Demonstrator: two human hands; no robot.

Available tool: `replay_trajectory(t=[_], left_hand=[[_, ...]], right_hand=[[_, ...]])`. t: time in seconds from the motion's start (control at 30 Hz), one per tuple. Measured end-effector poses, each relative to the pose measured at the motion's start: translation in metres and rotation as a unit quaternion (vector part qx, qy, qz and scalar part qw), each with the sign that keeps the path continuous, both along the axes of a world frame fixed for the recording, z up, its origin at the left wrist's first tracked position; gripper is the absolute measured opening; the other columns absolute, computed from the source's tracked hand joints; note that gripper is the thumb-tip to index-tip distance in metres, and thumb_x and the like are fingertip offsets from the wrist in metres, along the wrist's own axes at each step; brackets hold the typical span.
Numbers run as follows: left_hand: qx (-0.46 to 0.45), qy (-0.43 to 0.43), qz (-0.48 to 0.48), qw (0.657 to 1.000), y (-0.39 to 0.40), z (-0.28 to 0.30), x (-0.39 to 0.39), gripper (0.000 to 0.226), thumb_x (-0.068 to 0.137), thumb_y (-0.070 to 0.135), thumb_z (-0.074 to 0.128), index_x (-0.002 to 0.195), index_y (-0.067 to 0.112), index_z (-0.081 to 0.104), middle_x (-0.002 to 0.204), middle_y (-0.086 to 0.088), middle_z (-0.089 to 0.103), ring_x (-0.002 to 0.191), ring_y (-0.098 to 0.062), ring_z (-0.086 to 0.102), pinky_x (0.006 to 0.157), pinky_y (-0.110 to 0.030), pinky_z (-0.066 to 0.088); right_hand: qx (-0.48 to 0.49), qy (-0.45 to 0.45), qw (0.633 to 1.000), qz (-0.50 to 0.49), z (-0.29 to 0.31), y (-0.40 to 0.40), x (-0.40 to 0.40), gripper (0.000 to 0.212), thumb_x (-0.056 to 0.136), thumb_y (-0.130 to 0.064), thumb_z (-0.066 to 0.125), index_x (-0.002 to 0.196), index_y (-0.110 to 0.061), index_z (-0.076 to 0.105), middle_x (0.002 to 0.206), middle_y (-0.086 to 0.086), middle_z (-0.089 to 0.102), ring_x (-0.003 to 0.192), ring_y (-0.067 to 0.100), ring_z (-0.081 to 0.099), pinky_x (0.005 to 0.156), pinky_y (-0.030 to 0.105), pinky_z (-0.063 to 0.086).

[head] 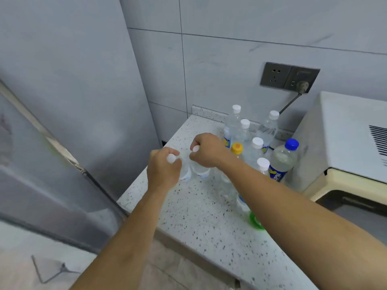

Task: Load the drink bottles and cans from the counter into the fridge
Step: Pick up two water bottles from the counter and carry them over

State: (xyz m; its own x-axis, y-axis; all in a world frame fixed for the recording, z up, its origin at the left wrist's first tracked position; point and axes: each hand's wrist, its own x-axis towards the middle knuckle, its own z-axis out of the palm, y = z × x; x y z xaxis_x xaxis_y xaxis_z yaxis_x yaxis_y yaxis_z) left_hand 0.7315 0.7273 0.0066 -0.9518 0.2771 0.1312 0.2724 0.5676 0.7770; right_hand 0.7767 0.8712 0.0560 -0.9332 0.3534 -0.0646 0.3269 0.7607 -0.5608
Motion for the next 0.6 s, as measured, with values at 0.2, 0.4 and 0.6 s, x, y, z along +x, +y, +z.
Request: replay_trajectory(t=[0.2,0.4,0.6], left_hand=[[0.02,0.001,-0.033,0.999,-0.024,0.008,0.026,0.022,0.081,0.021,0.072,0.096,0.034,0.062,0.103,0.008,0.062,0.087,-0.014,0.059,0.064,-0.023,0.043],[0.09,0.008,-0.026,0.996,-0.039,-0.024,0.042,0.03,0.08,0.047,0.072,0.105,0.038,0.056,0.103,0.018,0.062,0.093,-0.011,0.056,0.076,-0.03,0.047],[0.157,-0.114,-0.081,0.978,-0.056,-0.07,0.05,0.071,0.071,0.063,0.073,0.132,0.044,0.043,0.126,0.03,0.055,0.113,0.004,0.058,0.084,-0.018,0.05]], right_hand=[[-0.069,0.047,0.996,-0.029,-0.007,-0.019,0.036,0.01,0.082,-0.019,0.07,0.091,-0.019,0.066,0.096,-0.007,0.061,0.087,0.014,0.059,0.07,0.026,0.047],[-0.093,0.168,0.978,-0.082,-0.042,-0.034,0.061,0.029,0.086,-0.025,0.072,0.113,-0.015,0.066,0.108,0.0,0.065,0.099,0.019,0.057,0.087,0.032,0.047],[-0.228,0.163,0.953,-0.12,-0.096,-0.043,0.081,0.063,0.081,-0.022,0.078,0.136,-0.025,0.048,0.123,-0.01,0.056,0.112,0.012,0.054,0.095,0.025,0.044]])
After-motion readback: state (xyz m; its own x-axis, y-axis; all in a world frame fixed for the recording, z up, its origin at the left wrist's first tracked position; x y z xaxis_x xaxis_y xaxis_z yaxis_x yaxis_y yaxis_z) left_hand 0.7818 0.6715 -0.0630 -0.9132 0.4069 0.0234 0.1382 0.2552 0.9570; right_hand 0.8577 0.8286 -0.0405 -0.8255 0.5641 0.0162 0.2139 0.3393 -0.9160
